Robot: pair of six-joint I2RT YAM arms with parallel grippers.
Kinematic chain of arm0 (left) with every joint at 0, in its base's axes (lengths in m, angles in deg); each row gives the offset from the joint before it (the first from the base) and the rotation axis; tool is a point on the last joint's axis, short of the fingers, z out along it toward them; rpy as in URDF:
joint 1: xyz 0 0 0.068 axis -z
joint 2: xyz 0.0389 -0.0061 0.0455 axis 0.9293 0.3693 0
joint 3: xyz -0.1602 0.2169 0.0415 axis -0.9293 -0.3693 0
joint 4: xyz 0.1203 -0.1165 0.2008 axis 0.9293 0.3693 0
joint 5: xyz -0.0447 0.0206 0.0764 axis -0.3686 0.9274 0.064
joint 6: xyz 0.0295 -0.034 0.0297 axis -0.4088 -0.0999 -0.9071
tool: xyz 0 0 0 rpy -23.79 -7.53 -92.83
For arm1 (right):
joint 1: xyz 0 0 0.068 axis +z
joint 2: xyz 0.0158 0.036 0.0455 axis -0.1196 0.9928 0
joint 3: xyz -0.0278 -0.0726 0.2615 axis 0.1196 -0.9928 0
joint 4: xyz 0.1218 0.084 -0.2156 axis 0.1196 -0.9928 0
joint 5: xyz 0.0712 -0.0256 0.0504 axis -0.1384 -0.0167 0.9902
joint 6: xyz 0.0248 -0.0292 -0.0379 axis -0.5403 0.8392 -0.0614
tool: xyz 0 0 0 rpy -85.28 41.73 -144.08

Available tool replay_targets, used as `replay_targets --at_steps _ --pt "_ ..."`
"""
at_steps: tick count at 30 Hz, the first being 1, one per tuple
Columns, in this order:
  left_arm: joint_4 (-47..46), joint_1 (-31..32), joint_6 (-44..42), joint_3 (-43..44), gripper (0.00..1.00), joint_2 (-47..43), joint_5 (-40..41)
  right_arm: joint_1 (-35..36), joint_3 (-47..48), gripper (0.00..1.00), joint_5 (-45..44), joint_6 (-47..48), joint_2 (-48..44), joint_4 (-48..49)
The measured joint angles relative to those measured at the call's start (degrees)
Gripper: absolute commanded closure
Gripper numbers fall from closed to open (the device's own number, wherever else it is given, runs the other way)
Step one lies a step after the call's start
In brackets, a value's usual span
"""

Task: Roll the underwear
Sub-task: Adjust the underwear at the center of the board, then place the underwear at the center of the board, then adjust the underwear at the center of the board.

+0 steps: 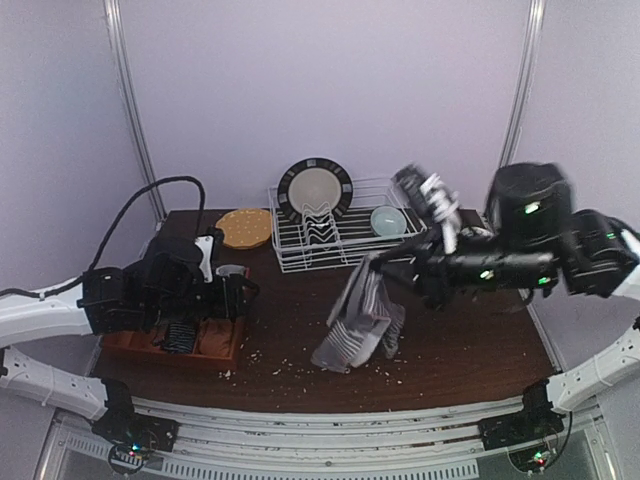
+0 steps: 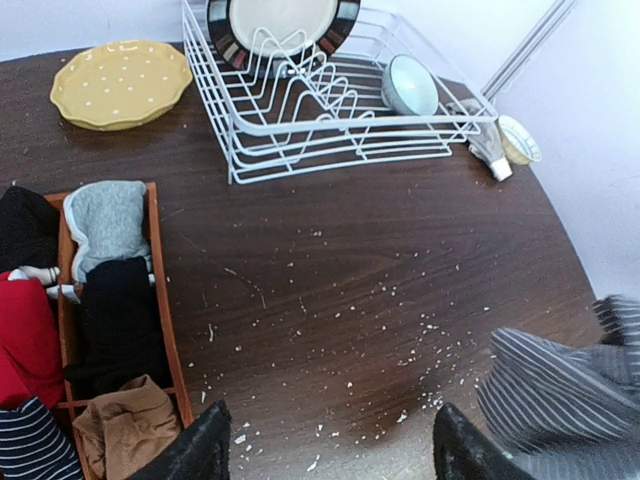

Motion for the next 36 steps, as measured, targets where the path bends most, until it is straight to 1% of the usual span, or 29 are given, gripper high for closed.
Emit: replay_targets --at_steps 3,4,6,9,12,14,19,23,27,31,36 --pt "0.96 0.0 -0.15 0.0 0.33 -3.48 0.98 0.48 4.9 1.0 -4.15 2.47 -7.34 5.05" --pt "1.18 0.0 -0.17 0.0 0.33 -4.46 1.33 0.17 5.22 1.0 -6.16 2.89 -9.64 5.55" --pt "1.79 0.0 -0.13 0.0 0.33 -5.7 1.86 -0.74 4.04 1.0 -9.94 3.06 -11.37 6.27" --pt "1.99 0.0 -0.02 -0.33 0.32 -5.92 2.27 -2.89 -0.87 1.0 -12.9 2.19 -8.59 5.57" --pt "2.45 0.0 0.31 -1.05 0.32 -5.53 2.23 -5.73 -6.88 1.0 -12.83 1.18 -2.51 4.2" --pt "2.49 0.0 0.39 -1.22 0.32 -4.87 2.14 -7.65 -10.47 1.0 -12.57 0.39 -0.31 3.21" --pt "1.97 0.0 1.11 -2.08 0.29 -1.99 0.85 -14.47 -19.89 1.0 -11.3 -3.63 -2.4 3.72" --pt "0.17 0.13 1.95 -4.35 0.29 2.27 -1.88 -19.12 -29.49 1.0 -10.47 -7.89 -5.49 5.81" --pt "-1.86 1.01 2.25 -4.79 0.28 9.68 -4.83 -22.67 -35.95 1.0 -9.62 -10.45 -5.79 6.56" --pt "-2.95 1.97 1.75 -3.19 0.24 17.57 -6.8 -26.88 -37.97 1.0 -8.96 -12.24 -5.2 7.52" --pt "-4.66 2.25 0.31 4.42 0.21 28.72 -9.29 -28.3 -38.23 1.0 -8.81 -13.38 -5.4 9.31"
